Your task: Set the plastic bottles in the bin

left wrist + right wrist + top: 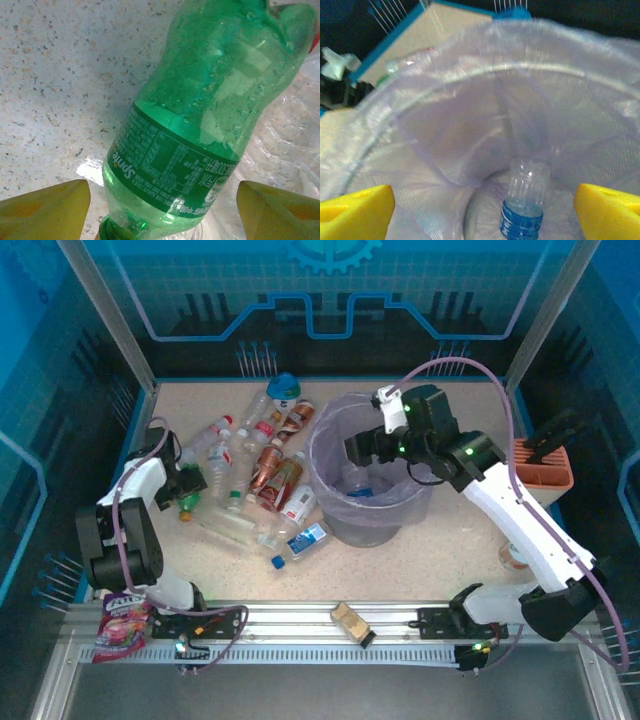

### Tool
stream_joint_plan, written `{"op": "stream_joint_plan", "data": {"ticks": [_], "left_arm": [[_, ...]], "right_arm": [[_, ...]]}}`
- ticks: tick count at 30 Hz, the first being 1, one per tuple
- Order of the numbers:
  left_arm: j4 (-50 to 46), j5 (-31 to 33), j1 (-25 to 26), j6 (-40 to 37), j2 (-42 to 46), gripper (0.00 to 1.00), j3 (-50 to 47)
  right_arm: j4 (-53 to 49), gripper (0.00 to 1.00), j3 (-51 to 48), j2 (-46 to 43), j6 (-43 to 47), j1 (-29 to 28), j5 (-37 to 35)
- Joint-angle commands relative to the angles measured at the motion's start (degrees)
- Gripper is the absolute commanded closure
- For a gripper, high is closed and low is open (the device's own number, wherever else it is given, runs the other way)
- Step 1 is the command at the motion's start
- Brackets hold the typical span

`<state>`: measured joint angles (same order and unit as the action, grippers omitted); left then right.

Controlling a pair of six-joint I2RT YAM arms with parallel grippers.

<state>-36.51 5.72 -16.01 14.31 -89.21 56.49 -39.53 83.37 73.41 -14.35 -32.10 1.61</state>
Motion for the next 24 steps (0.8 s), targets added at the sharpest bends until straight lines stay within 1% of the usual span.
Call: {"op": "stream_joint_plan", "data": {"ticks": [1, 5, 7, 9, 11, 21, 24], "left_arm": [[1.1, -1.6, -0.3, 1.4, -1.4, 0.23, -1.5], [1.9, -2.0, -0.3, 0.8, -3.4, 0.26, -1.7], [1.9, -2.5, -0.4, 0.5, -4.4, 0.32, -1.5], [2.0, -2.8, -0.3, 0.5, -4.7, 0.4, -1.3], [1.9, -3.2, -0.3, 0.5, -4.3, 0.42, -1.2], [-2.3, -3.8, -0.2, 0.3, 1.7, 0.55, 1.3], [-4.7, -3.8, 0.2, 0.5, 5.2, 0.55, 2.9]], "right_arm": [[4.8, 0.06, 0.7, -2.4, -5.3, 1.5, 4.7], [6.2, 0.06, 0.3, -2.5, -6.7, 3.3, 7.3], [5.5, 0.06, 0.3, -2.3, -7.0, 4.1, 7.9], [5.6, 0.06, -0.2, -2.5, -7.4, 4.8, 8.0], [5.7, 0.06, -0.8, -2.8, -7.6, 5.2, 8.1], [5.1, 0.06, -0.4, -2.5, -7.3, 6.3, 8.4], [4.5, 0.06, 0.2, -2.5, -6.8, 6.6, 8.2]]}}
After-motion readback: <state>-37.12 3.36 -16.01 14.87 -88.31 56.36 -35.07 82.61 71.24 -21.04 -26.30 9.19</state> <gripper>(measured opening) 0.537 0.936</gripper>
